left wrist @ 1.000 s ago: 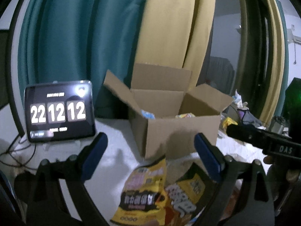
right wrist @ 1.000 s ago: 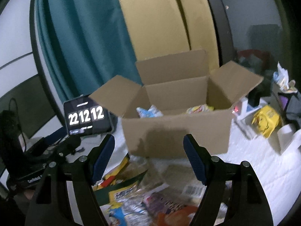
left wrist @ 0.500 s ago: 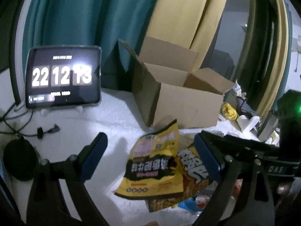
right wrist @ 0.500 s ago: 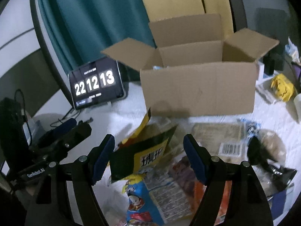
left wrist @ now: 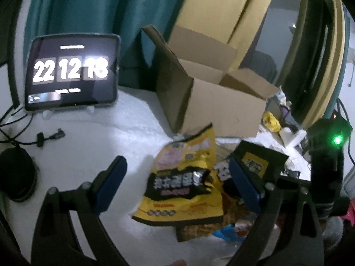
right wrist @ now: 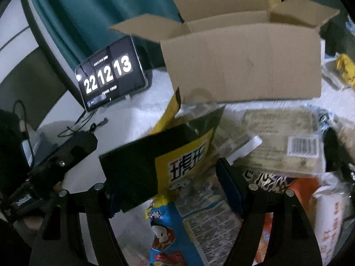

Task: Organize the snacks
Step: 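Grasp the yellow-black snack bag with the left tool while the right grasps a dark yellow bag, then carry both bags over the box and release them inside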

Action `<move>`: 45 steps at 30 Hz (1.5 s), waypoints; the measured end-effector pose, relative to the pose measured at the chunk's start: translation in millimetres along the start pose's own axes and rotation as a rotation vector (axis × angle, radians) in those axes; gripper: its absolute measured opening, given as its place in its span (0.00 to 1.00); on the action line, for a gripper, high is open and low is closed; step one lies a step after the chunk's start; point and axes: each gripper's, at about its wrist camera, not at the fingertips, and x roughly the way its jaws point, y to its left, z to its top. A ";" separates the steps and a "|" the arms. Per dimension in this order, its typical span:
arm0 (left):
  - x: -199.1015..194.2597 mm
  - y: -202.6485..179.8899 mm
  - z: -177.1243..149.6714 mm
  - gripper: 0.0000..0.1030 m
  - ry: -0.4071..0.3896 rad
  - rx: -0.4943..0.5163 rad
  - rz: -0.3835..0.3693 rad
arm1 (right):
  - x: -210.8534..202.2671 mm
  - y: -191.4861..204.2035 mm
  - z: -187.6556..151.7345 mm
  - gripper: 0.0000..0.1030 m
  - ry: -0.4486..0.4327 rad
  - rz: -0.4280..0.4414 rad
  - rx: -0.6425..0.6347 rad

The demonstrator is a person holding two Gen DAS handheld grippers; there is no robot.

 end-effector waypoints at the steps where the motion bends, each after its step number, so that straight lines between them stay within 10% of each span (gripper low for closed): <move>1: 2.2 -1.6 -1.1 0.91 0.011 0.008 -0.002 | 2.5 0.6 -1.3 0.60 0.009 0.004 0.000; 12: 31.3 -15.4 -10.3 0.91 0.092 0.101 0.086 | -20.2 -10.6 -4.7 0.35 -0.029 0.031 -0.024; 37: 88.9 -9.7 -24.9 0.91 0.297 0.231 0.315 | -79.9 -32.0 13.6 0.29 -0.198 -0.014 -0.022; 45: 82.1 -10.3 -24.7 0.63 0.290 0.252 0.259 | -82.5 -33.6 13.9 0.28 -0.208 -0.010 -0.019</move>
